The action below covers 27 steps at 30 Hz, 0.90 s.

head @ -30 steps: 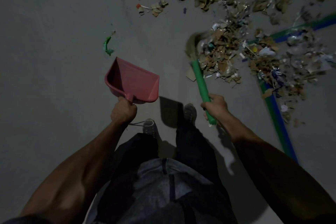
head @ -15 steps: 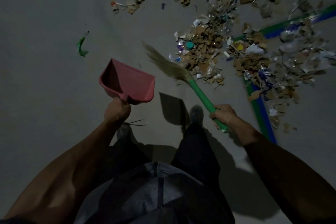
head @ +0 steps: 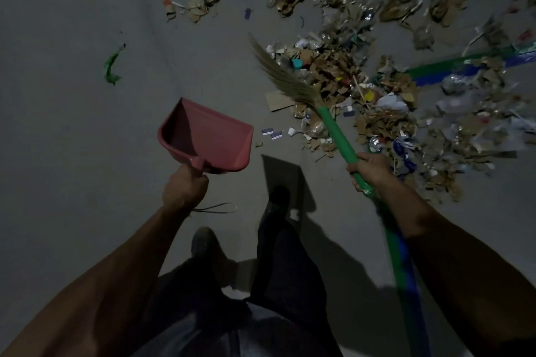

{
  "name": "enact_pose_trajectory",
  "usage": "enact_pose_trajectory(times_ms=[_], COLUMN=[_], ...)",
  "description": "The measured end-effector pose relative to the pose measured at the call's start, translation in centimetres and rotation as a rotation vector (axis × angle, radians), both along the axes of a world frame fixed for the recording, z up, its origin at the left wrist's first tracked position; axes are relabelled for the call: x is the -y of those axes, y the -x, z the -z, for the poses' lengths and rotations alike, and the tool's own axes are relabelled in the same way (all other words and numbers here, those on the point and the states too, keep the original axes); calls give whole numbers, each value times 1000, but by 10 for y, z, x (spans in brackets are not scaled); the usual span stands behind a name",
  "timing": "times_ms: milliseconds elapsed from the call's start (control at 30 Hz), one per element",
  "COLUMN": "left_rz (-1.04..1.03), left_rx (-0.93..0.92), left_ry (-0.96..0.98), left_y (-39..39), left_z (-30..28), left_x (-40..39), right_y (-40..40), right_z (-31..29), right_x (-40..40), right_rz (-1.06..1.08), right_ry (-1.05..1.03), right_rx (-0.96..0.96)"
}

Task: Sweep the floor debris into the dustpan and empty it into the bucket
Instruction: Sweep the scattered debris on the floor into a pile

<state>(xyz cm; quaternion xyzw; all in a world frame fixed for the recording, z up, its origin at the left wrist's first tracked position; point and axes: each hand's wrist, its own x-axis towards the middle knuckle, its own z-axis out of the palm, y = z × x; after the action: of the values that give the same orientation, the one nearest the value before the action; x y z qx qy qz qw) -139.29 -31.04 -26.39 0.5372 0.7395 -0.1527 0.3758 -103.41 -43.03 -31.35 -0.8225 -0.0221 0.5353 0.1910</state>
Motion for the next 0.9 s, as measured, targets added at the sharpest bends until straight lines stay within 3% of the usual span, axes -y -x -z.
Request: enact_pose_trajectory(times_ms=[333, 500, 600, 900], left_rz=[23, 48, 52, 62], left_rx=[-21, -4, -8, 4], left_ry=[-42, -56, -45, -44], left_y=[-39, -47, -48, -37], left_z=[8, 12, 9, -19], left_x=[-9, -7, -2, 10], right_y=[-64, -80, -52, 79], right_z=[16, 6, -17, -93], right_x=[-52, -72, -56, 21], right_rz=[191, 346, 416, 282], right_ry=[-41, -165, -227, -222], right_rx=[-20, -24, -7, -156])
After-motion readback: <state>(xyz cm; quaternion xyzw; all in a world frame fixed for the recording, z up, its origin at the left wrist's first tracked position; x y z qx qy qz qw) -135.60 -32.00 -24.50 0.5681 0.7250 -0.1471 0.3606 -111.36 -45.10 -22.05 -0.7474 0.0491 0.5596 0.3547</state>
